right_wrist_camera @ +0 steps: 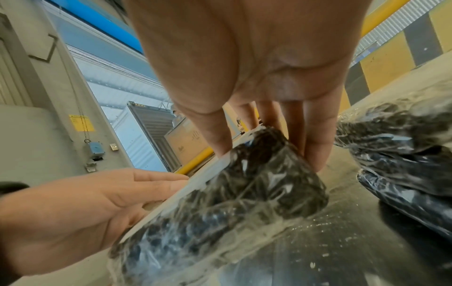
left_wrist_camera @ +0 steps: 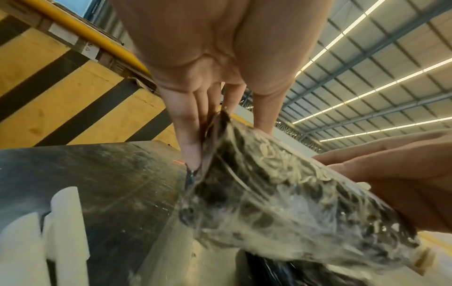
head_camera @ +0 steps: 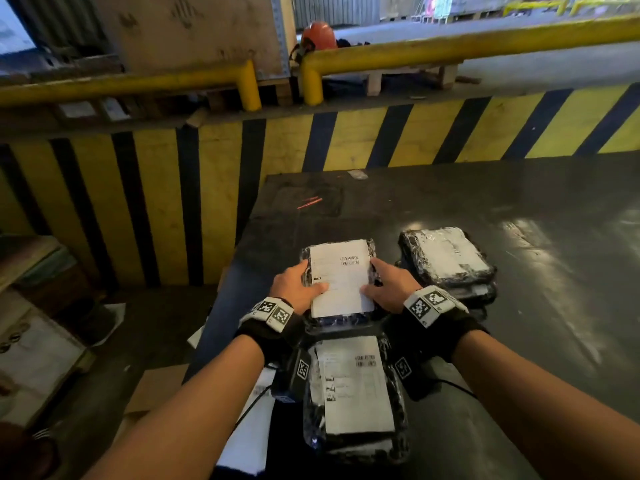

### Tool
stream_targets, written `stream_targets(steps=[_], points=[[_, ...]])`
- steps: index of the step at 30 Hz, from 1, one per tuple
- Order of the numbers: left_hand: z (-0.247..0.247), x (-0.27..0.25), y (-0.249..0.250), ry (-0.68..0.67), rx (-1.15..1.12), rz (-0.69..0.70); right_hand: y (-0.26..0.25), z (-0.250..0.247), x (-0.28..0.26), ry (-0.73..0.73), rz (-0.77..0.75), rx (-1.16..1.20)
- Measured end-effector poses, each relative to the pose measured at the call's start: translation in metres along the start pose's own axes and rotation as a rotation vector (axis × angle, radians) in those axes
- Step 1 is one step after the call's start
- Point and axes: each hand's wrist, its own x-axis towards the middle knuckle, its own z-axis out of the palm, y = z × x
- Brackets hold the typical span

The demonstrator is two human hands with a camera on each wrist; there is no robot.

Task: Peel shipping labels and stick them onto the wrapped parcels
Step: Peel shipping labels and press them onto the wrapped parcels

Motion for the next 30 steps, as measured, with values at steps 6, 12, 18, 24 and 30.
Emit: stream_targets(steps=[6, 12, 18, 24, 30], points=[[0.007, -0.066, -0.02, -0.062, -0.047, 0.008, -0.012, 0.03, -0.081, 0.072, 0.104, 0.021], [0.018, -0.105, -0.041, -0.102, -0.091, 0.026, -0.022, 0.056, -0.126, 0.066, 0.21, -0.002], [0.024, -0.122, -0.045, -0.164, 0.019, 0.035, -0.014, 0.073, -0.138, 0.028, 0.267, 0.014], [0.026, -0.125, -0.036, -0.148, 0.126, 0.017, 0.002, 0.079, -0.133, 0.002, 0.245, 0.045], [0.026, -0.132, -0.032, -0.171, 0.155, -0.011, 0.013, 0.084, -0.127, 0.004, 0.191, 0.042]])
